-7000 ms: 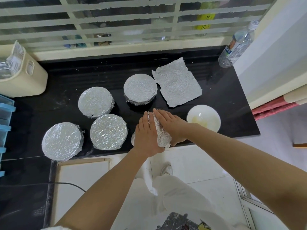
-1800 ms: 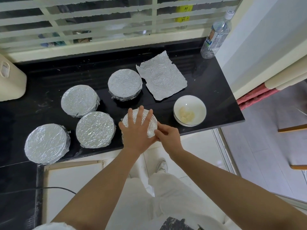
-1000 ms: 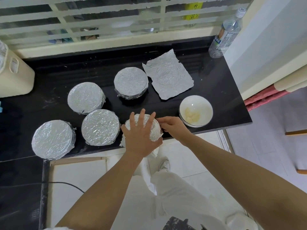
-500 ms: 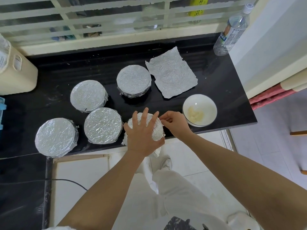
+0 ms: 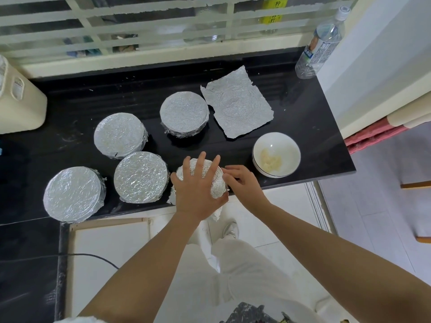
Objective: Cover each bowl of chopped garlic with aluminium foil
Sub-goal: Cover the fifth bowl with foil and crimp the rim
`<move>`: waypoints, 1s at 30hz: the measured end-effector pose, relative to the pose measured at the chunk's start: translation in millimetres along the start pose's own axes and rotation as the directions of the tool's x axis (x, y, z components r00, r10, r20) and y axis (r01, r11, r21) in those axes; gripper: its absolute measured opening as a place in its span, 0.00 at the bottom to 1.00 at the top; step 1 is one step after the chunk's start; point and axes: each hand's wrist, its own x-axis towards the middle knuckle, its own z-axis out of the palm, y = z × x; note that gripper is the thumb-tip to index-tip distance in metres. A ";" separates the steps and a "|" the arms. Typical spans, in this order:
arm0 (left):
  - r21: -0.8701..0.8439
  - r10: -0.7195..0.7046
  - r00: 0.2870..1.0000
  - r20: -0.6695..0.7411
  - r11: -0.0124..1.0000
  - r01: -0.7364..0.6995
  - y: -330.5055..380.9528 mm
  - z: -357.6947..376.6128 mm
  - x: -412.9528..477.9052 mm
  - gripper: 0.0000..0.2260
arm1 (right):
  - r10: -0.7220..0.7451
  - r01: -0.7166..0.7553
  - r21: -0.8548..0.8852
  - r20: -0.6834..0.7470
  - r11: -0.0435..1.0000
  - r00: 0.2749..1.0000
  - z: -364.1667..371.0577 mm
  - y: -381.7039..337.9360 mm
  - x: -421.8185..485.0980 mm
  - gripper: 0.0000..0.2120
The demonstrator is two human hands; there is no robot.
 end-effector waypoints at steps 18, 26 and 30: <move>-0.134 -0.168 0.982 0.082 0.975 0.178 14.2 -9.2 -2.5 0.48 | -0.028 0.051 -0.138 0.163 0.989 0.986 -11.2 -22.7 36.5 0.18; -0.080 -0.161 0.986 0.032 0.983 0.163 16.2 3.9 -3.6 0.43 | -0.038 0.041 -0.046 0.053 0.998 0.998 -22.4 -1.3 14.0 0.21; -0.062 -0.152 0.988 0.004 0.986 0.152 16.9 5.1 -3.3 0.43 | -0.085 0.088 -0.055 0.061 0.995 0.995 -22.6 6.5 5.9 0.16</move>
